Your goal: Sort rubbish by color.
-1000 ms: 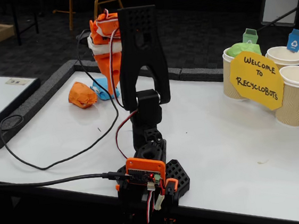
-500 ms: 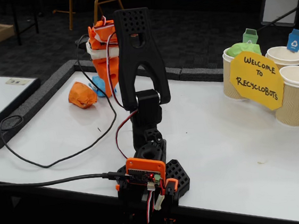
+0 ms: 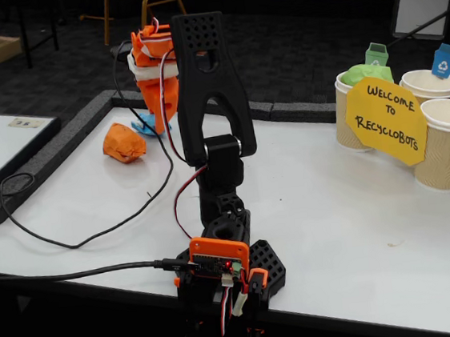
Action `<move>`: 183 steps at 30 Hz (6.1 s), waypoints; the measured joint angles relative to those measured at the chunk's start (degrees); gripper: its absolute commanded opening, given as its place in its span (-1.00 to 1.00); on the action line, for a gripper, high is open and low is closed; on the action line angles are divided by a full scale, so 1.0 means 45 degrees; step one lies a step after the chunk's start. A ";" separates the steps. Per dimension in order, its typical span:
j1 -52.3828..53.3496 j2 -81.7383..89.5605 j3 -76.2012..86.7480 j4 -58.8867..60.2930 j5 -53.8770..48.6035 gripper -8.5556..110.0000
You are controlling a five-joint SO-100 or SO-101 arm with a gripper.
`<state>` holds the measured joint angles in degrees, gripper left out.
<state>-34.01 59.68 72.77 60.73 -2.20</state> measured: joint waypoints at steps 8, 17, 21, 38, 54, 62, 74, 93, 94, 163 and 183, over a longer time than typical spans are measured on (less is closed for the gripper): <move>0.0469 0.0840 0.0020 0.1250 0.0000 -0.85; 0.1133 0.4492 0.0879 0.2324 0.0000 -0.85; 0.1406 0.7090 0.2598 0.2480 0.0000 -0.85; 0.1152 1.8633 0.7734 0.4922 0.0000 -0.85; 0.0840 2.3828 0.8691 0.6953 -0.0078 -0.85; 0.1641 2.3828 0.8691 0.7070 -0.0078 -0.85; 0.6465 2.3828 0.9258 0.6582 -0.0078 -0.85; 1.3359 2.3828 0.9297 0.6582 -0.0078 -0.85; 1.3574 2.3828 0.9297 0.6582 -0.0078 -0.85; 1.5156 0.5078 -0.3535 0.4297 -0.0078 -0.85; 1.5234 0.1563 -0.7168 0.3711 -0.0078 -0.69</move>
<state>34.54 66.71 40.52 77.43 -2.55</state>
